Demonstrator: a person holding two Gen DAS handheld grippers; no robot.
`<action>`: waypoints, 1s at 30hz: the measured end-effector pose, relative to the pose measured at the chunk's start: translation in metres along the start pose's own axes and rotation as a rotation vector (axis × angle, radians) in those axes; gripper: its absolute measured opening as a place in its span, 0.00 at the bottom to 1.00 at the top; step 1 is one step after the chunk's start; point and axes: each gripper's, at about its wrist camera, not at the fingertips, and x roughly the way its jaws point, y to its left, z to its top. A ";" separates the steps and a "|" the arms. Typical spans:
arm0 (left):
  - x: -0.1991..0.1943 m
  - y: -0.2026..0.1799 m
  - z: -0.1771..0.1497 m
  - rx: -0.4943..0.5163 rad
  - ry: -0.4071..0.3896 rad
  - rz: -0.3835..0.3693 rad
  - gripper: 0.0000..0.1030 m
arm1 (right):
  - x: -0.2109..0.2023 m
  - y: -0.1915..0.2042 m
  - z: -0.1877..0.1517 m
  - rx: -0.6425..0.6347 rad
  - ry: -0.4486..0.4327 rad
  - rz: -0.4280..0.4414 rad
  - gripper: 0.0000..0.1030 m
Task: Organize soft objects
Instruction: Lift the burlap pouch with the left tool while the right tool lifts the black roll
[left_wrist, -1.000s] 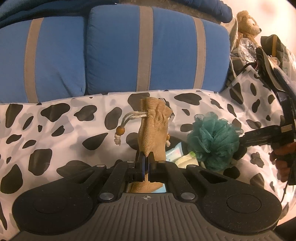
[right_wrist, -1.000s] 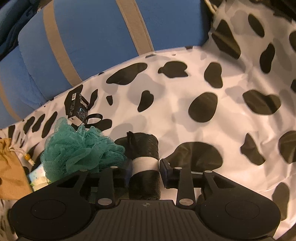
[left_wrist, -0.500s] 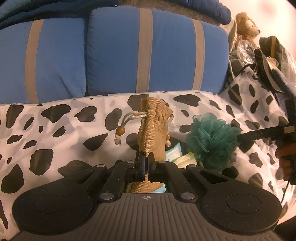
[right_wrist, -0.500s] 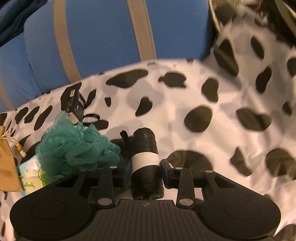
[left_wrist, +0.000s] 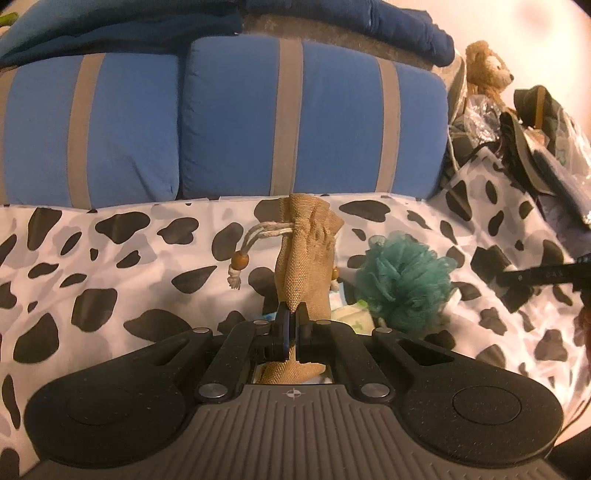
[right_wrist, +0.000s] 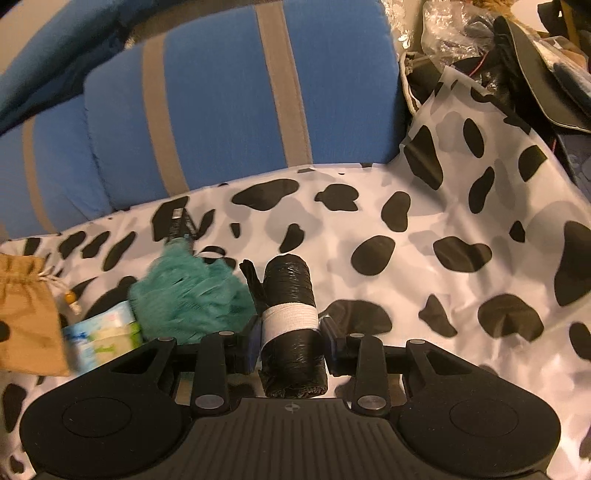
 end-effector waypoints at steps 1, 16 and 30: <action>-0.004 0.000 -0.001 -0.006 -0.004 -0.001 0.03 | -0.006 0.001 -0.003 0.001 -0.005 0.009 0.36; -0.054 -0.006 -0.029 -0.092 -0.022 -0.063 0.03 | -0.071 0.030 -0.054 -0.045 -0.009 0.142 0.36; -0.093 -0.010 -0.063 -0.165 0.017 -0.114 0.03 | -0.104 0.054 -0.098 -0.079 0.032 0.228 0.36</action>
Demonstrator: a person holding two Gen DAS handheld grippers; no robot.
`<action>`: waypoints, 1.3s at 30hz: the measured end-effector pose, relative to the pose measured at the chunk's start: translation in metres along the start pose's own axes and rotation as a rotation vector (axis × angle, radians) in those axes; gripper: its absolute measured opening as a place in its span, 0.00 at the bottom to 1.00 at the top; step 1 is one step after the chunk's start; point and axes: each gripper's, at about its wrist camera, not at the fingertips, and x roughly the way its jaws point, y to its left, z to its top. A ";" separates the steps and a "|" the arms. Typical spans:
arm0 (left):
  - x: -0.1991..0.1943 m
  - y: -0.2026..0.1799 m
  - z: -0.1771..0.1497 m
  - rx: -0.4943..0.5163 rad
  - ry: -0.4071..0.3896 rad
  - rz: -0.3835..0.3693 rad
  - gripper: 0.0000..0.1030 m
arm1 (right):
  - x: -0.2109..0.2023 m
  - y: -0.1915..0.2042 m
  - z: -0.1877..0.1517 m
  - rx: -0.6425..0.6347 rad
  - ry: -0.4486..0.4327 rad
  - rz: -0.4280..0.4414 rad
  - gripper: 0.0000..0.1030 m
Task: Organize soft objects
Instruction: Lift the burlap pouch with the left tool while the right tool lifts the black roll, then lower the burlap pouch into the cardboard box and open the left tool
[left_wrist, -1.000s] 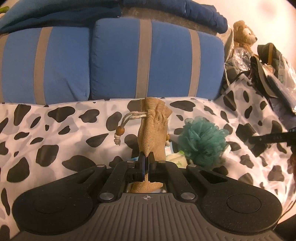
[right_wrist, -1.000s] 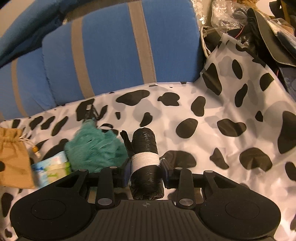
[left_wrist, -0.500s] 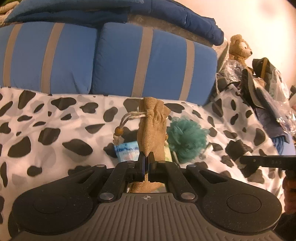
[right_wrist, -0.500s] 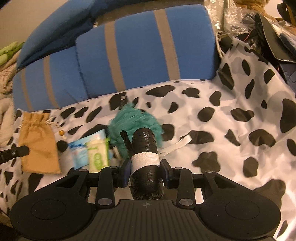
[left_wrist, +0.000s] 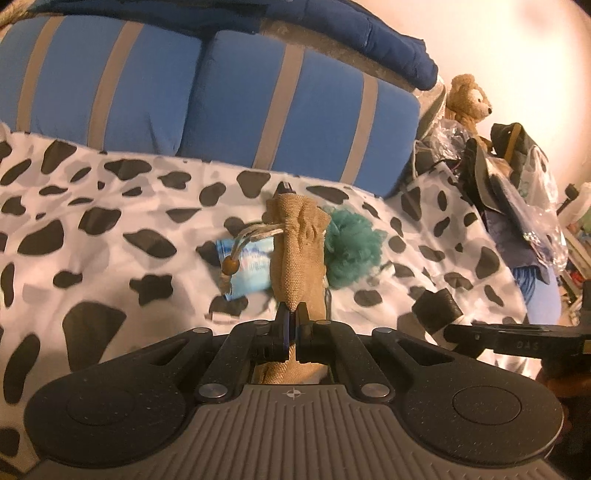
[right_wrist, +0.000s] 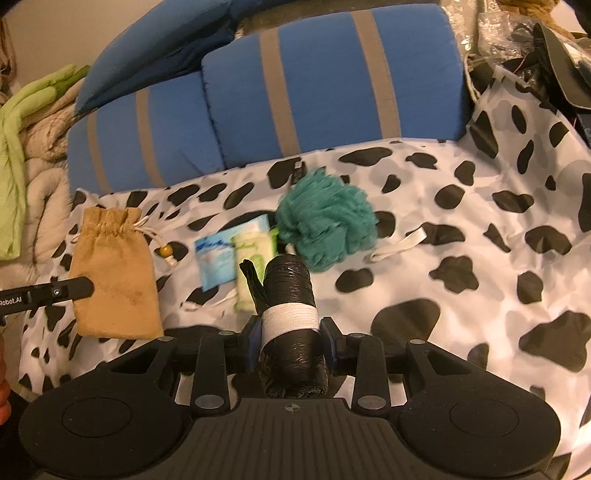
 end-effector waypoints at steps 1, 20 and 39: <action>-0.002 -0.001 -0.003 -0.002 0.007 0.002 0.03 | -0.002 0.002 -0.002 -0.002 0.002 0.004 0.36; -0.041 -0.029 -0.072 0.044 0.156 -0.032 0.03 | -0.034 0.036 -0.057 -0.063 0.084 0.076 0.36; -0.034 -0.043 -0.109 0.081 0.391 0.043 0.03 | -0.033 0.070 -0.102 -0.162 0.273 0.054 0.36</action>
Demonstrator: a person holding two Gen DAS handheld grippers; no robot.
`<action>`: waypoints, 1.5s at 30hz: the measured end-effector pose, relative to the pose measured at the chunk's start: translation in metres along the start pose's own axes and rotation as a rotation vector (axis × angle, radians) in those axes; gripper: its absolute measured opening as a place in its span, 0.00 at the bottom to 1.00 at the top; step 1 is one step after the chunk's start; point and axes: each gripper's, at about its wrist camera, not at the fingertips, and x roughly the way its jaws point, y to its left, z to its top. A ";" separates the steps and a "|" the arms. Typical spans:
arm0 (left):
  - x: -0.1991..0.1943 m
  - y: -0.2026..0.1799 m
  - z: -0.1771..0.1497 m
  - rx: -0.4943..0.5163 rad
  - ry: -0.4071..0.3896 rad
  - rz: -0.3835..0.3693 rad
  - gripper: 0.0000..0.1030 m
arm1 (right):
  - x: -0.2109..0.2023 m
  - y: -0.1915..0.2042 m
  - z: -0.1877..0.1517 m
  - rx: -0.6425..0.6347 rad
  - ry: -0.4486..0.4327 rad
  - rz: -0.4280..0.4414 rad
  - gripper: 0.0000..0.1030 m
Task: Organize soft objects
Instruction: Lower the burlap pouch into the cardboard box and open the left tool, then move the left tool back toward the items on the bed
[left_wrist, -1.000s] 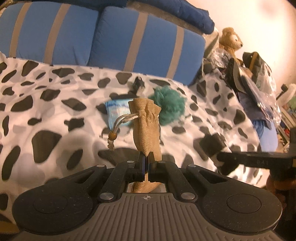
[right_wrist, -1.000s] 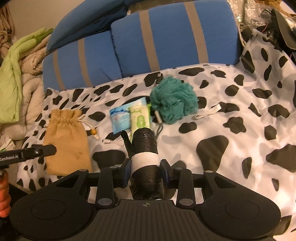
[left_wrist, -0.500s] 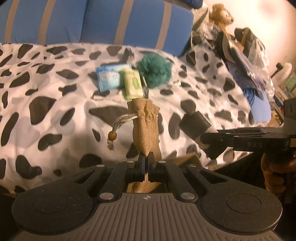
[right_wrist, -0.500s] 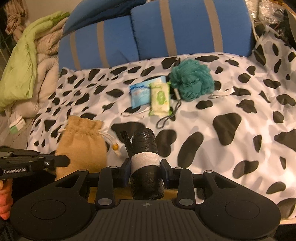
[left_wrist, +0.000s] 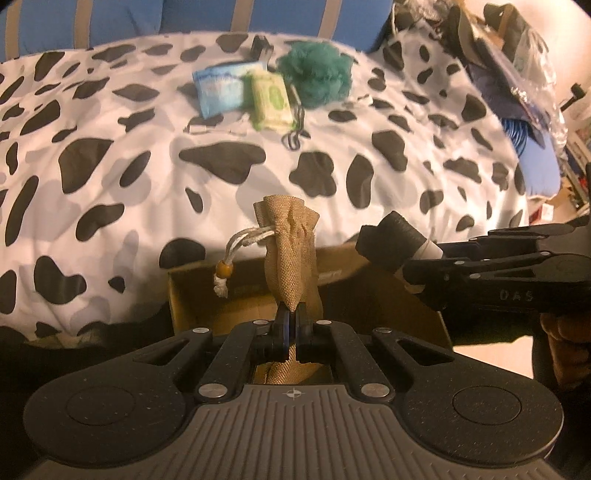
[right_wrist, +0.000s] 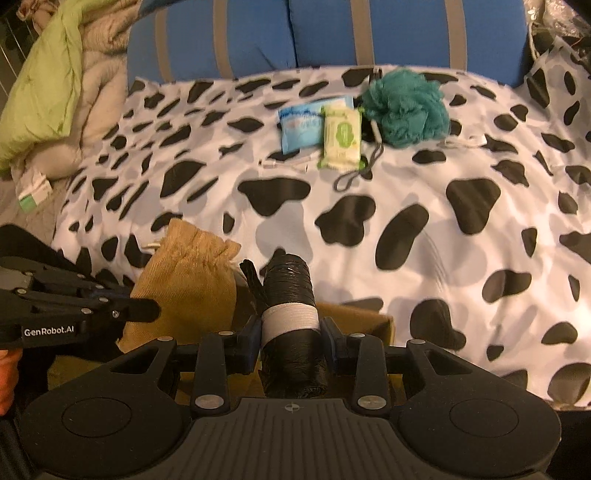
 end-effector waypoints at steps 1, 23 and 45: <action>0.001 0.000 -0.001 0.002 0.013 0.005 0.03 | 0.002 0.002 -0.001 -0.007 0.016 -0.002 0.36; 0.027 0.007 -0.002 -0.038 0.177 0.134 0.47 | 0.021 0.007 -0.003 -0.031 0.127 -0.050 0.98; 0.020 0.010 0.004 -0.082 0.104 0.122 0.47 | 0.014 -0.006 0.005 0.028 0.060 -0.126 1.00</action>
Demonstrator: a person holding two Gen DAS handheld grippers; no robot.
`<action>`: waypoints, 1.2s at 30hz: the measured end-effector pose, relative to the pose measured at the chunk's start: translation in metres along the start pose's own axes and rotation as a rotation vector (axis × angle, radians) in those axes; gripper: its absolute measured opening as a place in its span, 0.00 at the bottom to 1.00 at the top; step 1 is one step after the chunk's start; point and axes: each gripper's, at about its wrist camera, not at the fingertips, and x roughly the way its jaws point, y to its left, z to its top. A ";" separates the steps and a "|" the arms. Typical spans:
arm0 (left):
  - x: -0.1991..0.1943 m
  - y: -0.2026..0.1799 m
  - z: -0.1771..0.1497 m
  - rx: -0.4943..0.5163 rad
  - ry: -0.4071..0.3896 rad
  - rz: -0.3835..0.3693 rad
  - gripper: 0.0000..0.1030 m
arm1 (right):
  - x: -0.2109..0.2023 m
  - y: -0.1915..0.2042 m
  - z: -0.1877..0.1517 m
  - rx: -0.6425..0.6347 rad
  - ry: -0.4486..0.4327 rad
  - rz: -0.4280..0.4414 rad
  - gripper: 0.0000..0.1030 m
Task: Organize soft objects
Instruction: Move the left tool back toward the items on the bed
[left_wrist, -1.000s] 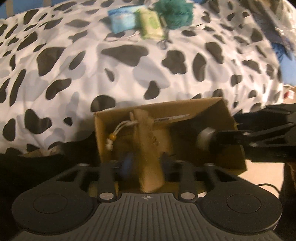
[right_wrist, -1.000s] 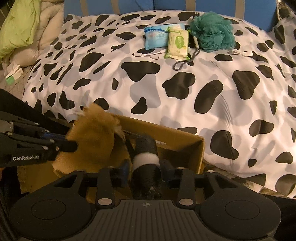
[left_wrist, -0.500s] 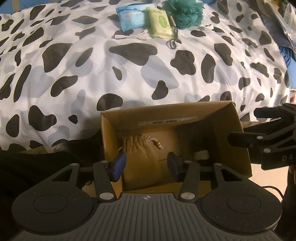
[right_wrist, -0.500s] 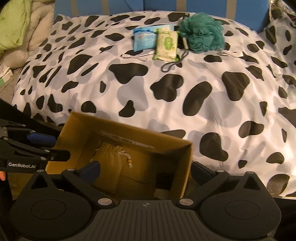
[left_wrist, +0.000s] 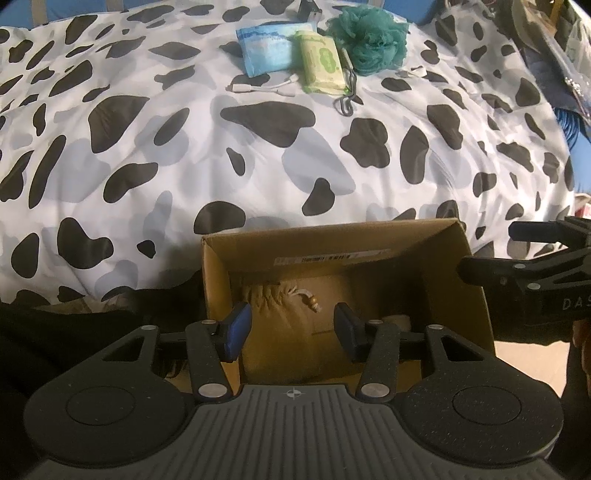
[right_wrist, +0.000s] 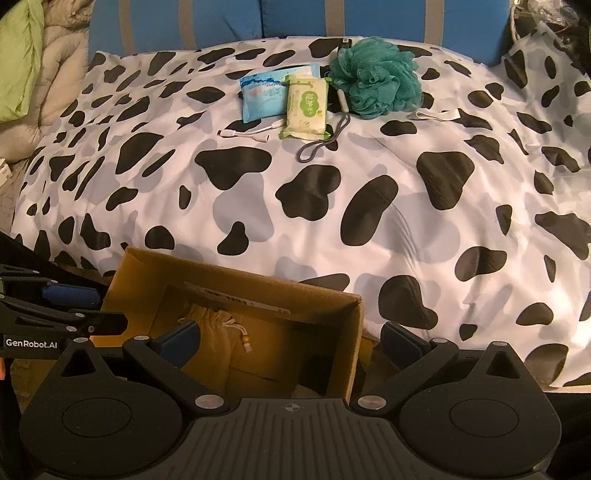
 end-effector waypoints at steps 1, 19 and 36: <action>-0.001 0.000 0.000 -0.002 -0.006 -0.001 0.47 | -0.001 0.000 0.000 0.001 -0.005 0.000 1.00; -0.010 0.003 0.004 -0.034 -0.080 -0.015 0.47 | -0.011 -0.011 0.009 0.052 -0.082 -0.019 1.00; -0.022 0.010 0.016 -0.066 -0.170 -0.019 0.47 | -0.020 -0.020 0.027 0.020 -0.189 -0.054 1.00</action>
